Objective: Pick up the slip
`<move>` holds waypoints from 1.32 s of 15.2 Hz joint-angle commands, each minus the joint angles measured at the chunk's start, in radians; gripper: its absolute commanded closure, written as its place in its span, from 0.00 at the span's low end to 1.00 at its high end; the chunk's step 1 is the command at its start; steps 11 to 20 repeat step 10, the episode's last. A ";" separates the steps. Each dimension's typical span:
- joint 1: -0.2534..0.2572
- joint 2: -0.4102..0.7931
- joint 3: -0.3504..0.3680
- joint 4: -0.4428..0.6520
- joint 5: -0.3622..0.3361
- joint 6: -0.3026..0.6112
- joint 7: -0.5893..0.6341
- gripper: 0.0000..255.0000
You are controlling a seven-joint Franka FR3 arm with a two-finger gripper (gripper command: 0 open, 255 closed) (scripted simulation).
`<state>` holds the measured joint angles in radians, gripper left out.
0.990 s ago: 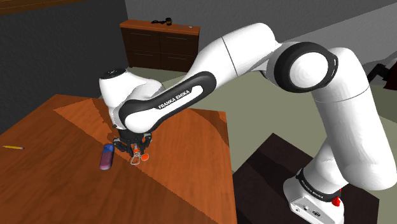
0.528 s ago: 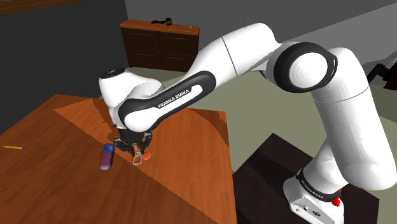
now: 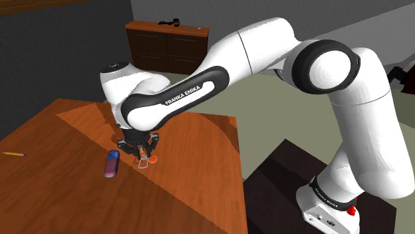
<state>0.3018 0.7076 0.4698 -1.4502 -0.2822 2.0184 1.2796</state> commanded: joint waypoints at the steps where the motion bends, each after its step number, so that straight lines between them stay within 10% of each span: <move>1: -0.004 -0.016 0.004 0.002 0.006 -0.017 -0.003 1.00; 20: -0.008 -0.054 0.017 0.038 0.024 -0.089 -0.012 1.00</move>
